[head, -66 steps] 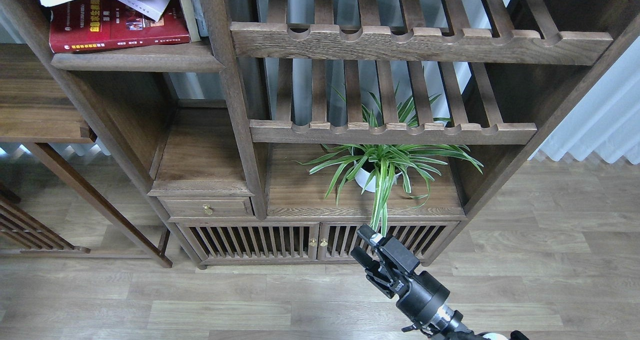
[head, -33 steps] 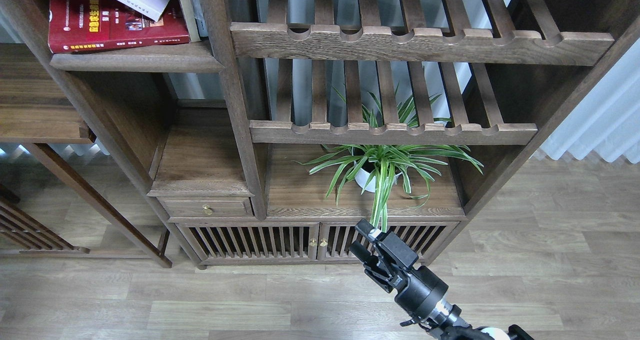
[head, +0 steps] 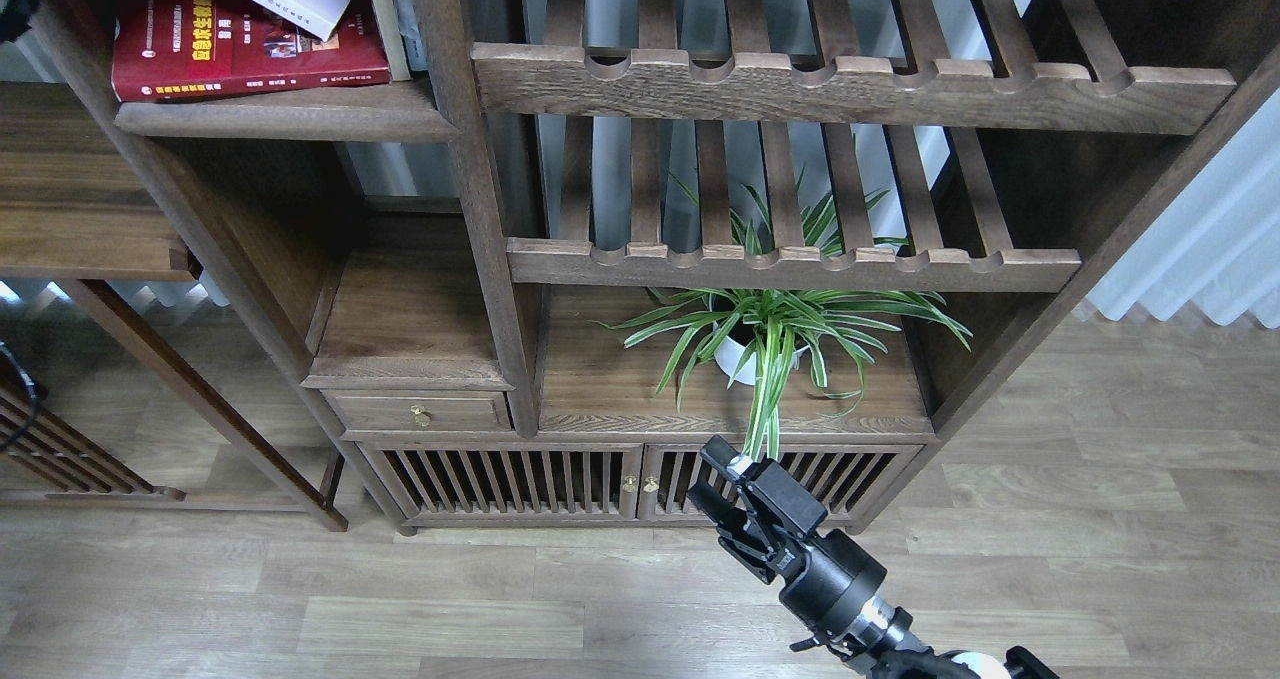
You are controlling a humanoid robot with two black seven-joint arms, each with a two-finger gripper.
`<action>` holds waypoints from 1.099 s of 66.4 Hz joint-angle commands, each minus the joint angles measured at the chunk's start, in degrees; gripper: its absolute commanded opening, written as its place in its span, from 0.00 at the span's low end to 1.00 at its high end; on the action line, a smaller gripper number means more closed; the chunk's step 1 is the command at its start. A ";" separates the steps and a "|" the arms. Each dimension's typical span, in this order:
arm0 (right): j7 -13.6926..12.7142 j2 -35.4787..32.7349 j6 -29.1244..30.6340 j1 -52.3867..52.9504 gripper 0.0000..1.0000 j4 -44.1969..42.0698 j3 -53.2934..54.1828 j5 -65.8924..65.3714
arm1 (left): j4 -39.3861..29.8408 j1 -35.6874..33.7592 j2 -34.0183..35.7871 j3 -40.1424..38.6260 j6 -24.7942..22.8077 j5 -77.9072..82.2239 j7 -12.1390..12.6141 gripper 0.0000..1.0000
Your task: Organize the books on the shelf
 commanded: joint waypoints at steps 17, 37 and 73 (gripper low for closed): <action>0.00 0.09 0.00 -0.32 1.00 0.15 0.00 0.00 | 3.08 0.67 -3.24 0.74 -0.02 0.00 -3.69 0.01; 0.08 0.09 0.00 -0.06 1.00 0.15 0.18 0.00 | 5.71 0.93 -6.93 0.83 -0.02 -0.53 -12.48 0.14; 0.08 0.36 0.00 0.21 1.00 0.15 0.18 0.00 | 5.80 3.65 -9.21 0.57 -0.02 -7.21 -17.67 0.43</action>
